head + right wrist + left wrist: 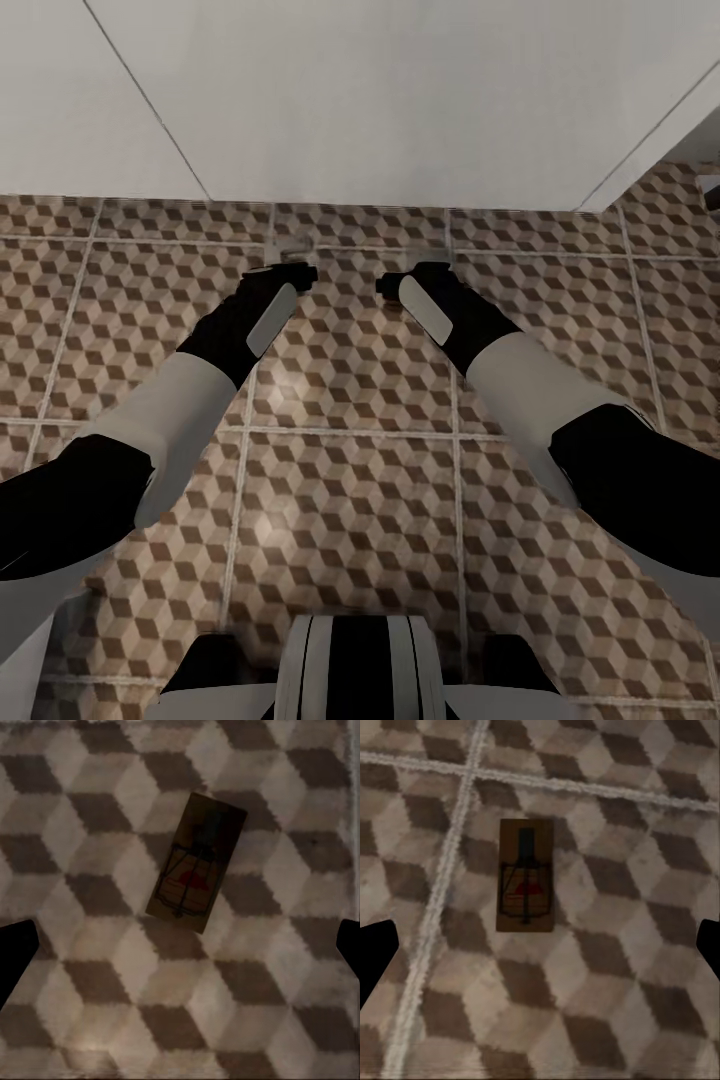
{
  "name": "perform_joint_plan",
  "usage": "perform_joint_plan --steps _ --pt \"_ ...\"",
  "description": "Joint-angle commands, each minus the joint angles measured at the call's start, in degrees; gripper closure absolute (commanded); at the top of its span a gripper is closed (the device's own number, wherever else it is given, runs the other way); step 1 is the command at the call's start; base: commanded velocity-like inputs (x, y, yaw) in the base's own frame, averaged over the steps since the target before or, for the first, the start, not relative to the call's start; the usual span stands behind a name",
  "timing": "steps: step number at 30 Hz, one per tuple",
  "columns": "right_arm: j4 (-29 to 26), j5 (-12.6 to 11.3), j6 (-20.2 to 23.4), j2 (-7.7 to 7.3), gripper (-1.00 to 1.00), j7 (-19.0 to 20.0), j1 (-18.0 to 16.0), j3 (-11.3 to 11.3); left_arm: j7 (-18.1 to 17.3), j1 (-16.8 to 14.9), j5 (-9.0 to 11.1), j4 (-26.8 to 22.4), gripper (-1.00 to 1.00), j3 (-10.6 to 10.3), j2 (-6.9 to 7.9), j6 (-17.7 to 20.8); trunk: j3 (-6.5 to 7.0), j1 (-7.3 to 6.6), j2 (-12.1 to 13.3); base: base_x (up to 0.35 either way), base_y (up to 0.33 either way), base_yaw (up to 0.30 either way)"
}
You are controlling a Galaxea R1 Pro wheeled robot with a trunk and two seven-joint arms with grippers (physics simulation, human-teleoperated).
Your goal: Take the four mousetraps from the cabinet in the bathroom and place them on the bathroom floor. Make sure all four end up on the same floor surface, and ensure that at least two of them are either under or directly next to the same bathroom sink.
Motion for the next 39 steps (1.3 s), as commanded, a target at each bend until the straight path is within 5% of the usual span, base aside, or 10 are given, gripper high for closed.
perform_joint_plan --steps 1,33,39 --pt "0.0 -0.3 0.2 0.00 -1.00 -0.4 0.0 0.2 0.5 0.0 0.6 -0.1 -1.00 -0.3 0.05 0.1 -0.03 -0.04 0.0 -0.295 0.000 0.000" --pt "2.8 -0.3 -0.8 0.00 -1.00 1.2 0.0 0.2 0.5 -0.1 0.6 0.1 -1.00 -0.4 0.05 0.0 -0.03 -0.04 0.0 -0.294 -0.035 0.000" --pt "3.3 -0.3 -0.8 0.00 -1.00 1.4 0.0 0.2 0.5 -0.1 0.7 0.2 -1.00 -0.4 0.05 0.0 1.30 -0.19 0.1 -0.034 -0.002 0.000"
